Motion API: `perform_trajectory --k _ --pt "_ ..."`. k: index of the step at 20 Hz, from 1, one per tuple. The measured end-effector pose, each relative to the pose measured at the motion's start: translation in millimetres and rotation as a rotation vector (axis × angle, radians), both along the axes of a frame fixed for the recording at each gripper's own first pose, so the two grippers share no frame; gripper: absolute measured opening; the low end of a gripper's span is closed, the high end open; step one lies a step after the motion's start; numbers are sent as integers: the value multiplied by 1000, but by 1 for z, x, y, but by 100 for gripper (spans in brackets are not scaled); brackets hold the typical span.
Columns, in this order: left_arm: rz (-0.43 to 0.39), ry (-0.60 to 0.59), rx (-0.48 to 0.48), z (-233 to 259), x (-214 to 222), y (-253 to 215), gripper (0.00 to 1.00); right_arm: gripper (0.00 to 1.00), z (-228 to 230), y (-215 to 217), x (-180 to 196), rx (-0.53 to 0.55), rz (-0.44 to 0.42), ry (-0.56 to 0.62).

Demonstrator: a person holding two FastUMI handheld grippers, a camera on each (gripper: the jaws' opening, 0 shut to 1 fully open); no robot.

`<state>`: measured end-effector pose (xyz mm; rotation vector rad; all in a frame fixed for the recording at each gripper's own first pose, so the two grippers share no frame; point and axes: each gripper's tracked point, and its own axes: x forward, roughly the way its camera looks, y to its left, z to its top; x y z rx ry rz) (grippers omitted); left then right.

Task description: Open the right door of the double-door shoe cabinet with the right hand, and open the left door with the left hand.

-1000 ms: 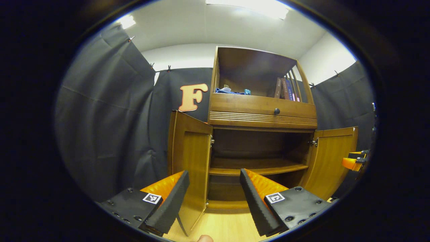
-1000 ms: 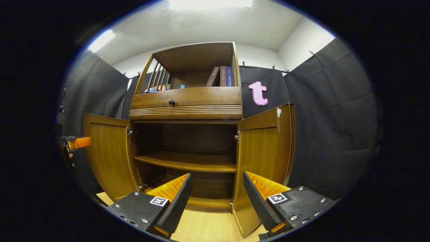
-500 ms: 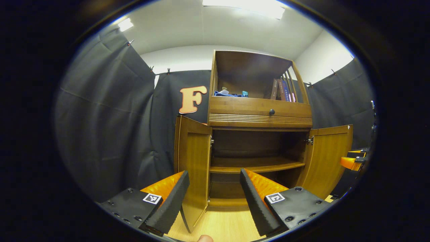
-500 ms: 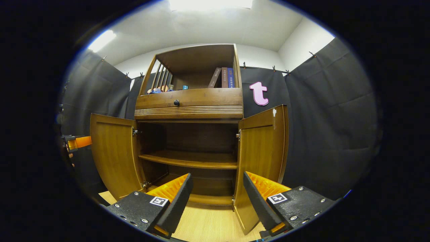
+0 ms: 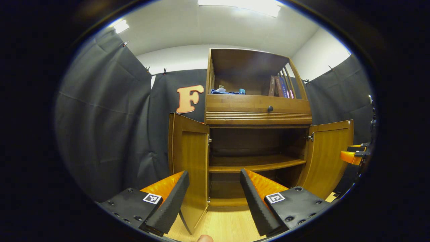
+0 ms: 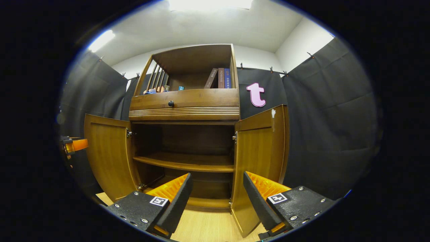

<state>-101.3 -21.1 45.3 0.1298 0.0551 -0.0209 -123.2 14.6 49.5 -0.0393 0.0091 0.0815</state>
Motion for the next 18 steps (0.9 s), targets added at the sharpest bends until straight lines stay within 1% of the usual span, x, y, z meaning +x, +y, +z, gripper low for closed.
perform_trajectory --k 1,2,6,10,12,13,14,15,16,17,18 --pt "-8 10 -1 -5 5 -1 94 98 -2 0 5 -2 -1 -1" --pt "-13 14 -6 -9 10 -2 94 99 -4 1 9 -6 -1 -2" --pt "-4 13 -31 -8 19 4 93 99 -4 5 17 -19 10 -5" --pt "-12 -4 -26 2 21 0 93 98 4 6 17 -13 19 -15" --pt "-24 -17 -6 8 17 -5 93 98 10 7 16 -20 18 -31" --pt "-25 -27 3 12 15 -6 93 92 11 8 14 -19 23 -32" --pt "-23 -34 12 13 13 -6 96 92 11 10 12 -15 31 -28" --pt "-20 -36 15 15 10 -6 94 94 10 13 10 -10 39 -24" --pt "-22 -39 14 15 6 -7 94 90 10 15 8 -6 47 -21" --pt "-27 -37 11 14 2 -10 94 92 11 17 6 -3 51 -21" --pt "-31 -29 9 12 -2 -10 97 92 11 18 4 -3 54 -19"
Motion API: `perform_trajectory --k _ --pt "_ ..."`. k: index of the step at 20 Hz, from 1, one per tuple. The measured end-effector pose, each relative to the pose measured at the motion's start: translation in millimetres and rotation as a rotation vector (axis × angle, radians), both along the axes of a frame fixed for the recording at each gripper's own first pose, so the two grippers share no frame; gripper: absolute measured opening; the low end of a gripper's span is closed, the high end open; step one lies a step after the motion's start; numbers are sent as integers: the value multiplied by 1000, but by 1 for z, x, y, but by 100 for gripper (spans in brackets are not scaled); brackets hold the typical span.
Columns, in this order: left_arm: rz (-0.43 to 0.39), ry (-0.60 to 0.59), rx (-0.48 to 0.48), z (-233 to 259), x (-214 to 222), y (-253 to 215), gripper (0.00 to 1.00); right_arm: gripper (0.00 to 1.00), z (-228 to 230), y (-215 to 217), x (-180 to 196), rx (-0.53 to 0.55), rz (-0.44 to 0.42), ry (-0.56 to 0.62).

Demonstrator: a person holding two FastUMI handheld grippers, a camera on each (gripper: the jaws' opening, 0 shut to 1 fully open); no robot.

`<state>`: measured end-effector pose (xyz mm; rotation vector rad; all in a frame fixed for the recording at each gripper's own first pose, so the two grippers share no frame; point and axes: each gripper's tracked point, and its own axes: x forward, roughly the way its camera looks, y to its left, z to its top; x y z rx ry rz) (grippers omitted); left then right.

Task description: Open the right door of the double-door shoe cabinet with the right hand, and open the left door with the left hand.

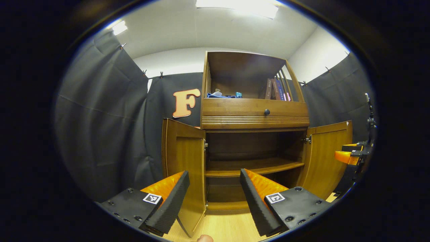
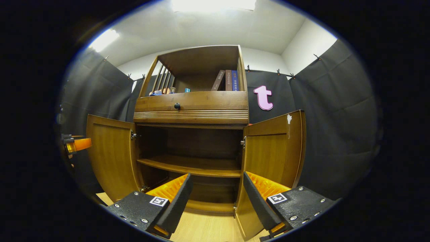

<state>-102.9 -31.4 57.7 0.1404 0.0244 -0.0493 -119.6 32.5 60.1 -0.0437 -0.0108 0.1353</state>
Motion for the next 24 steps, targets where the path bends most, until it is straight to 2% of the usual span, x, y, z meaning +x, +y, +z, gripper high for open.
perform_trajectory --k 5,7,8,10,11,12,15,17,21,23,24 --pt "3 26 14 3 -11 7 99 92 0 4 -9 14 14 19" --pt "8 15 -1 9 -11 10 94 92 3 5 -11 3 12 16" --pt "10 8 -8 13 -12 11 96 92 5 3 -12 -3 6 10" --pt "11 -3 -17 15 -15 14 94 92 7 5 -15 4 9 1" --pt "11 -8 -15 16 -16 16 96 92 7 7 -16 9 15 1" --pt "15 -13 -14 16 -17 16 93 92 7 9 -16 7 20 1" --pt "23 -19 -28 16 -14 19 100 92 10 14 -11 -2 24 -8" --pt "23 -17 -29 14 -13 23 100 92 8 19 -9 2 32 -3" --pt "31 -3 -48 7 -8 32 94 92 0 24 -3 -1 33 10" --pt "45 -1 -50 6 -8 38 97 92 -3 24 -1 -5 32 14" --pt "48 -1 -50 5 -7 39 93 92 -3 23 -1 -6 30 15"
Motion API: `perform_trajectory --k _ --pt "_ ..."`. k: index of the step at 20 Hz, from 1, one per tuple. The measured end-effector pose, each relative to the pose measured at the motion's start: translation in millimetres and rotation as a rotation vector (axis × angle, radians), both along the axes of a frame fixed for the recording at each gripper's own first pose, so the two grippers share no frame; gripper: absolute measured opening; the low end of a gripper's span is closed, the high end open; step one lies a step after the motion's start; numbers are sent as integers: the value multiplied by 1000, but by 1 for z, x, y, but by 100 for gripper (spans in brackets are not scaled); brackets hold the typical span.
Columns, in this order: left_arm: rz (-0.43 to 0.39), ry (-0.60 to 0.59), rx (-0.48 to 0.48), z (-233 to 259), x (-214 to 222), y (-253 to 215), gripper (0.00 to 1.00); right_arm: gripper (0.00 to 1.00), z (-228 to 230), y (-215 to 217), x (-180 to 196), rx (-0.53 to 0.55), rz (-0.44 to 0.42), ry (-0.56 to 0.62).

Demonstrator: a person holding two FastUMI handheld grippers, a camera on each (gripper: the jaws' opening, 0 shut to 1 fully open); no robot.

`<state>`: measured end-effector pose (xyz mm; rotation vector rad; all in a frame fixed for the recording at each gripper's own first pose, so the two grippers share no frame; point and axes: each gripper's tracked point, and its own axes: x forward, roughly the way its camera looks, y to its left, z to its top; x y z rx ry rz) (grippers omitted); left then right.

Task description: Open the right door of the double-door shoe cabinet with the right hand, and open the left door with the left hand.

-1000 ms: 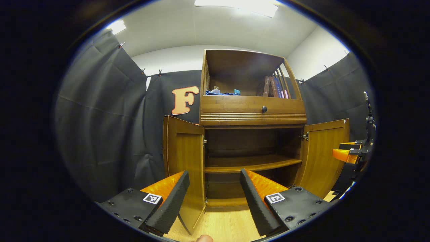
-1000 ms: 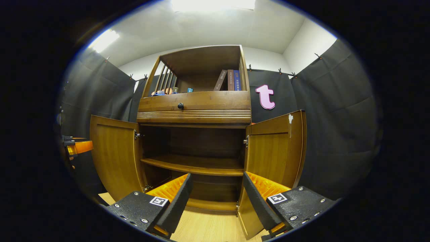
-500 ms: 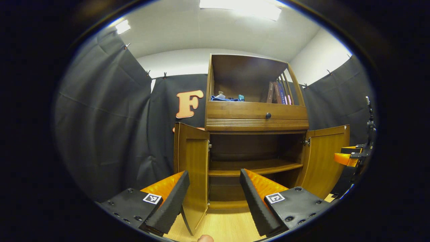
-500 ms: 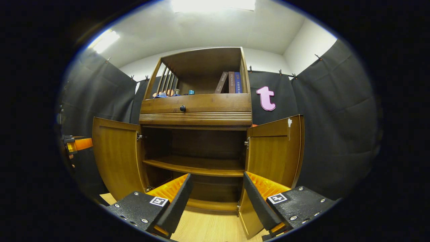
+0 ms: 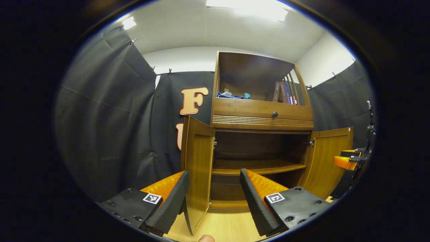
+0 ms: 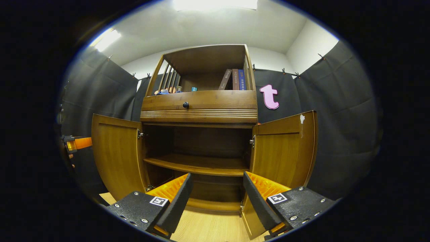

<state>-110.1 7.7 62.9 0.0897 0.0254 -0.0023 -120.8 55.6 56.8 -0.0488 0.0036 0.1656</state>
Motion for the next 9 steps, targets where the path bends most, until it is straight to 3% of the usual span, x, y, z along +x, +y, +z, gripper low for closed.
perform_trajectory --k 9 --pt "-20 -39 15 12 -12 -19 93 92 2 -17 -8 19 -14 -7"
